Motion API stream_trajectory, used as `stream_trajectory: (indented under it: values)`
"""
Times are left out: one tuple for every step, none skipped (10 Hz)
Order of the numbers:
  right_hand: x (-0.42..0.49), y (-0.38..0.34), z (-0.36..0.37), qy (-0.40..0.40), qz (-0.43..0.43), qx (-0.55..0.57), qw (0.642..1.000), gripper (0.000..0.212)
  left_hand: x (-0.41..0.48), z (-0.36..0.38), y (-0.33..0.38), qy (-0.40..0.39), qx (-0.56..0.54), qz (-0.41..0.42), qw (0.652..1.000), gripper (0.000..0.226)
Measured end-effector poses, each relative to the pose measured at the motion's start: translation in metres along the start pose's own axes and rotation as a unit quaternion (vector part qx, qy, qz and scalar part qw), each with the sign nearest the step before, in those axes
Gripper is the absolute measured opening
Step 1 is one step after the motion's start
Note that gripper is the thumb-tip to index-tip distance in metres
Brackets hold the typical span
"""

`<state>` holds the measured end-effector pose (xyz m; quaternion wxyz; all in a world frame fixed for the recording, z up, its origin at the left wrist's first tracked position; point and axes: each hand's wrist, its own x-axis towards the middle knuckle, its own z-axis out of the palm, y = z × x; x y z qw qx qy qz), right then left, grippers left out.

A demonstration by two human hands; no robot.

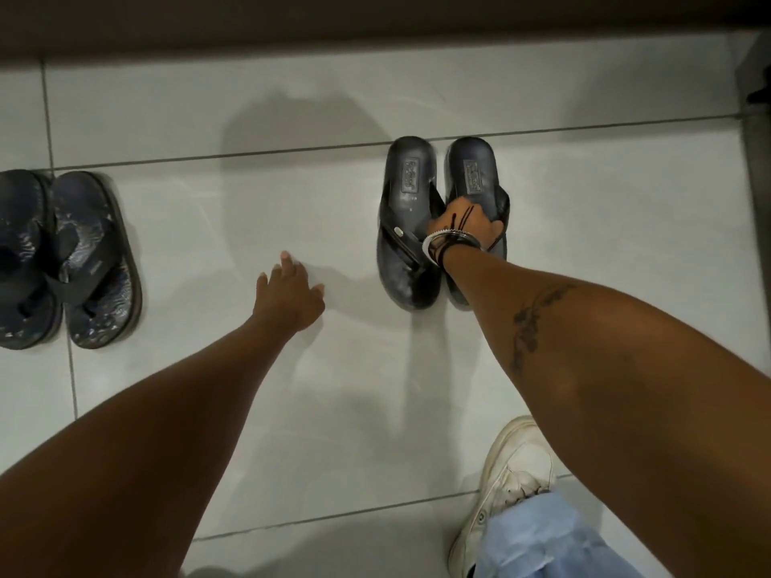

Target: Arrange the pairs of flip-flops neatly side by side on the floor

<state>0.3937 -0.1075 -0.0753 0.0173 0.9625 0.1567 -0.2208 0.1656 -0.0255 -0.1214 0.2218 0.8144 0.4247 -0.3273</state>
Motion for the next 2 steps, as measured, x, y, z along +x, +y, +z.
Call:
stream_trajectory:
  values:
    - [-0.003,-0.003,0.004,0.007,-0.006,-0.012,1.0,0.008,0.001,-0.001,-0.007,-0.001,-0.014,0.008,1.0,0.063]
    - [-0.008,-0.003,-0.002,0.04,-0.015,-0.021,0.999,0.03,-0.005,-0.022,-0.006,0.07,-0.055,0.011,0.996,0.053]
